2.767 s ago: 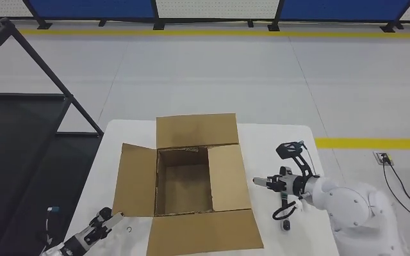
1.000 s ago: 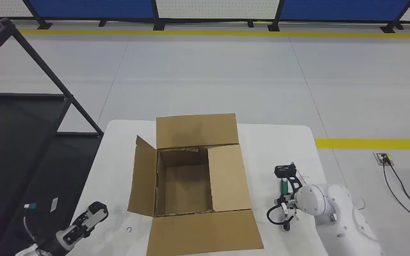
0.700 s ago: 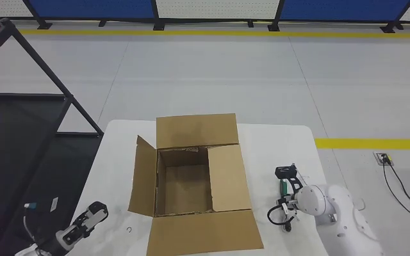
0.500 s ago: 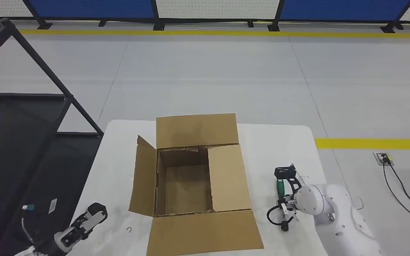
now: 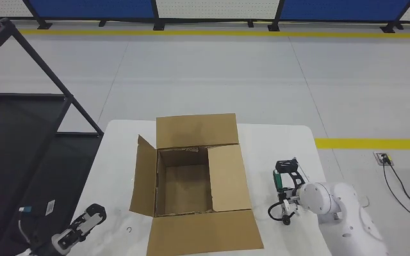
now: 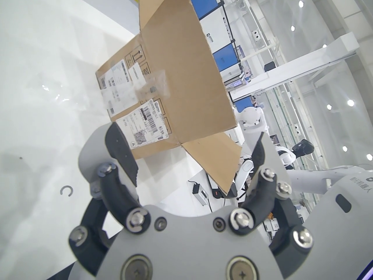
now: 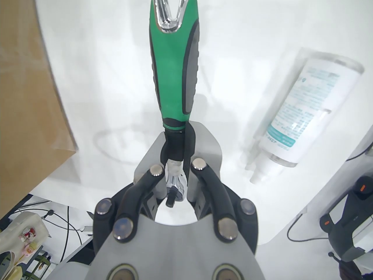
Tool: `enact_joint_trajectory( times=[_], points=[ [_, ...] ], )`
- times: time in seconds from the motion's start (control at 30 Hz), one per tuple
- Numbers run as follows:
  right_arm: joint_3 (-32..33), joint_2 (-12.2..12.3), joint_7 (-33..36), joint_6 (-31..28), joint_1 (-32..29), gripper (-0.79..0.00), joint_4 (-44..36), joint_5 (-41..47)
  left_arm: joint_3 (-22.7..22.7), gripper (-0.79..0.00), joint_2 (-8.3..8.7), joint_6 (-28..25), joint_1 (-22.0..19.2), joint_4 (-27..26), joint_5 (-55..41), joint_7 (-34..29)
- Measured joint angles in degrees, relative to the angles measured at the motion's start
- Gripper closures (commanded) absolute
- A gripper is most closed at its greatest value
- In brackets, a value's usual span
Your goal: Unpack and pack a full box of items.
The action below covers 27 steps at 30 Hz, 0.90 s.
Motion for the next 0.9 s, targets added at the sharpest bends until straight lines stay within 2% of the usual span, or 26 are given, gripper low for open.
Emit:
enact_joint_trajectory(
  times=[0.23, 0.43, 0.73, 0.9],
  points=[
    [1.43, 0.26, -1.41, 0.32, -0.51, 0.000, -14.66, 1.26, 1.39, -0.785, -0.22, -1.17, -0.07, -0.07, -0.36, 0.10],
    [-3.77, -0.43, -2.14, 0.40, 3.43, 0.000, -22.45, 4.10, 2.20, -0.785, -0.42, -2.88, 0.06, 1.30, -1.60, 0.19],
    [-16.57, -2.79, -3.95, 1.91, 14.33, 0.000, -19.98, 9.12, 2.00, -0.785, -0.77, -4.98, 1.67, 2.35, -3.75, 0.66],
    [-16.64, -2.79, -3.77, 1.84, 14.40, 0.000, -19.86, 9.22, 1.90, -0.785, -0.87, -4.80, 1.81, 1.99, -3.59, 0.79]
  ],
)
